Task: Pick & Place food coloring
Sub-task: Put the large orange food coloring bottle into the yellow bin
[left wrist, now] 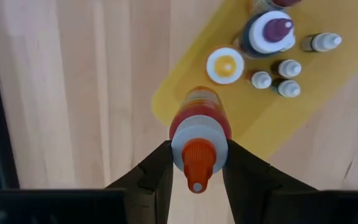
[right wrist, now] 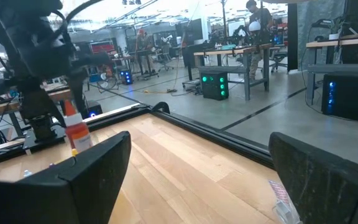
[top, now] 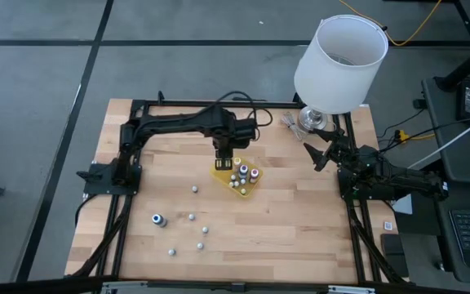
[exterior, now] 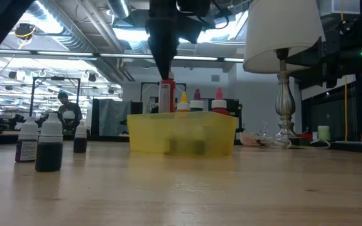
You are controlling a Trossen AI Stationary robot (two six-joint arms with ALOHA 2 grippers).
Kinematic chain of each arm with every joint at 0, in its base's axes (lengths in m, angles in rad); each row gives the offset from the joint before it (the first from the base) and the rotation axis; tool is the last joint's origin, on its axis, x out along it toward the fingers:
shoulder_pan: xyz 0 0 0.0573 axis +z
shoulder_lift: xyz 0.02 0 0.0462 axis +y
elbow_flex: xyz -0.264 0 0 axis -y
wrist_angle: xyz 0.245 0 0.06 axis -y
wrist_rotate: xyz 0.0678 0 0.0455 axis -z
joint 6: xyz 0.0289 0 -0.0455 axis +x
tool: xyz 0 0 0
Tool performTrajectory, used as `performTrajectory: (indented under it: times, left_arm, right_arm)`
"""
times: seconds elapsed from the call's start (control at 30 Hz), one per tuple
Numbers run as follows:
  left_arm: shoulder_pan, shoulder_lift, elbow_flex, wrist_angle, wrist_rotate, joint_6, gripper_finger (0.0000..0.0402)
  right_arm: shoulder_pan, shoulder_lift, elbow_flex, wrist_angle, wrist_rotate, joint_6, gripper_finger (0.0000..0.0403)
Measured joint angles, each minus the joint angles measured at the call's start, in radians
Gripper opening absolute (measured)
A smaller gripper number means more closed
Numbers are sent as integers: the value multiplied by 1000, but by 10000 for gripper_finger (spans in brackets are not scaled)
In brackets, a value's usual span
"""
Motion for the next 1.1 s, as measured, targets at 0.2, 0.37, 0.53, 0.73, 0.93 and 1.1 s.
performTrajectory:
  times: [0.2,0.37,0.53,0.73,0.93,1.1]
  left_arm:
    - [-2,22,-6,-7,4,-1,112]
    - [-1,23,-62,25,-4,-8,112]
    - [-1,22,-121,88,-2,-3,112]
    - [-1,22,-176,159,3,-2,113]
    - [-1,22,-209,216,0,5,112]
    - [-1,22,-213,218,0,0,114]
  right_arm:
    - [0,0,0,0,0,0,381]
    - [0,0,0,0,0,0,381]
    - [0,0,0,0,0,0,381]
    - [0,0,0,0,0,0,381]
    - [0,0,0,0,0,0,381]
    - [0,0,0,0,0,0,381]
